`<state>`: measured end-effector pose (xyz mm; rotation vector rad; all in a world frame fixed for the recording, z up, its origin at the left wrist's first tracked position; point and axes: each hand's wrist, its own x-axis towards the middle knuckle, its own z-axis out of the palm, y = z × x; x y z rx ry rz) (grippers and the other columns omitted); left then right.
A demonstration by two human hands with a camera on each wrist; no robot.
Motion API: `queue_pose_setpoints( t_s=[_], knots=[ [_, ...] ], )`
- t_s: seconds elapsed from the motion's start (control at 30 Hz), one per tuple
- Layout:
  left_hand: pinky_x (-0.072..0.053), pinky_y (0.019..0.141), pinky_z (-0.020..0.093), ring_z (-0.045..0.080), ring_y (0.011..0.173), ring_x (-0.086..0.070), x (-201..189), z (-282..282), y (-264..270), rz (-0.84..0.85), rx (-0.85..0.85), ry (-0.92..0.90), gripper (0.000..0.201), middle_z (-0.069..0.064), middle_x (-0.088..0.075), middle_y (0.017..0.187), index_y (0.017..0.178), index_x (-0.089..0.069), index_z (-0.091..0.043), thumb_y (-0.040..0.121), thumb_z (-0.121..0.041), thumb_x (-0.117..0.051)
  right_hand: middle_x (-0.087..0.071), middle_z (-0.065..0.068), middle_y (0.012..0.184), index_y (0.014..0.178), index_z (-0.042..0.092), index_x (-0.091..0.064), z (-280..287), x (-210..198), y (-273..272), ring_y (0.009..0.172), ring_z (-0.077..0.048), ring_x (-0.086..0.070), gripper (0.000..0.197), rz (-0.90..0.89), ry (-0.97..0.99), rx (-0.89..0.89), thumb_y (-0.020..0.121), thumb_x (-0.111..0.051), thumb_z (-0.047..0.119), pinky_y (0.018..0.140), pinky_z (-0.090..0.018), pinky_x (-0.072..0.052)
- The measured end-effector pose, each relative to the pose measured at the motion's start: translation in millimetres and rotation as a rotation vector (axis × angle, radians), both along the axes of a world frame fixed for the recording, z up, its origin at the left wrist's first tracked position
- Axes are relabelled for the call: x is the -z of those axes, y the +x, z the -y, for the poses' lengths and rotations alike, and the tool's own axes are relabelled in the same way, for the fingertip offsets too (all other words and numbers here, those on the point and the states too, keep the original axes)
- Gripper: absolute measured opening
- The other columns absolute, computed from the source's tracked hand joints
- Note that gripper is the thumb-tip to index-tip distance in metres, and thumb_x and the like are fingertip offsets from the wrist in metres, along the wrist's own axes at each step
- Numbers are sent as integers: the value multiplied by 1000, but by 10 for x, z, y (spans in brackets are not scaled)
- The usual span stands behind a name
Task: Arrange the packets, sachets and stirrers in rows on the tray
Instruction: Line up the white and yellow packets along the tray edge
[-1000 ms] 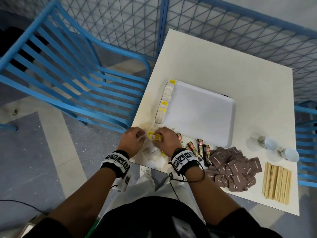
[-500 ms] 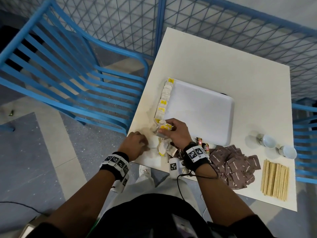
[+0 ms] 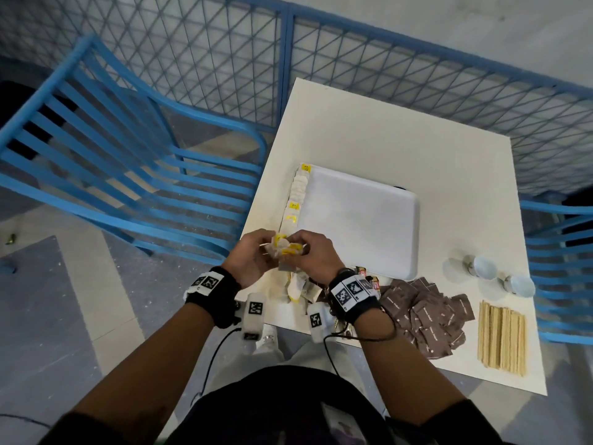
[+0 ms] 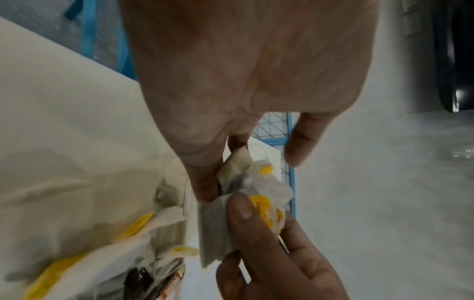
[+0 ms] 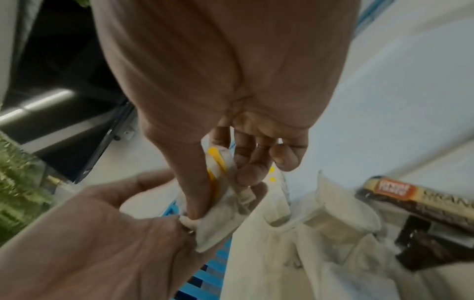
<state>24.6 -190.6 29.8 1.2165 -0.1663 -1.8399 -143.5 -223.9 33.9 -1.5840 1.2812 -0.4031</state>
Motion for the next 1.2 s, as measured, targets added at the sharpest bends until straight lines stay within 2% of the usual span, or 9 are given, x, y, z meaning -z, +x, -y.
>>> queue_pose_setpoints(
  t_s=[0.1,0.17,0.37,0.5,0.73,0.9,1.0,1.1,1.2],
  knots=[
    [-57,89,42,25,92,-69,-26,9,-56,-47,190,-70,36,15,-71,107,117,-68,0,95,-28,-62,-73,3,94,101,19,-71,2,-78,-46,79,-5,-66,35,-4,-31,-16,70,-87,21,73,-23,-53],
    [-59,90,44,24,93,-70,-41,23,-125,-28,257,-96,33,13,-72,107,116,-67,-1,96,-26,-59,-70,3,96,103,18,-68,23,-110,-88,70,4,-59,36,-6,-68,-13,71,-86,20,65,-14,-45],
    [-59,88,52,28,89,-72,-69,147,-270,-96,117,-44,26,15,-69,110,127,-58,-12,103,-14,-48,-46,5,104,111,30,-59,118,-169,-234,85,-1,-50,55,-104,-193,40,66,-89,34,67,-18,-42],
    [-55,98,52,26,91,-70,-156,265,-345,-82,163,-95,38,11,-69,110,131,-62,-9,99,-30,-59,-60,3,85,100,35,-60,267,-231,-362,61,-2,-50,47,-28,-147,83,64,-90,34,61,-22,-39],
    [-62,79,43,28,82,-73,-284,535,-561,43,47,-124,15,16,-69,96,104,-67,-4,97,-16,-61,-68,9,75,93,22,-70,619,-375,-538,61,-1,-55,23,24,-128,103,76,-86,25,59,-8,-42],
    [-62,84,47,34,92,-72,-369,710,-722,38,-3,-94,18,17,-73,100,105,-66,-4,99,-20,-60,-74,2,84,88,21,-73,837,-402,-675,75,-11,-65,12,85,-101,135,80,-82,20,71,-19,-51],
    [-63,80,45,35,90,-70,-377,814,-808,53,-77,-65,22,19,-68,103,113,-60,-1,101,-20,-57,-75,1,85,88,21,-74,964,-407,-749,79,-16,-68,11,109,-84,139,81,-81,19,76,-28,-56],
    [-63,73,41,34,92,-67,-369,892,-845,80,-146,-51,20,18,-64,111,111,-63,-7,104,-21,-51,-74,-3,83,87,20,-72,1045,-419,-809,67,-15,-66,11,174,-65,174,81,-80,16,67,-28,-56],
    [-60,72,39,28,89,-69,-388,932,-862,114,-100,-63,19,12,-66,109,108,-68,-15,103,-24,-52,-74,-7,82,88,15,-71,1111,-453,-877,58,-14,-64,10,252,-22,220,83,-78,10,57,-18,-49]
  ],
)
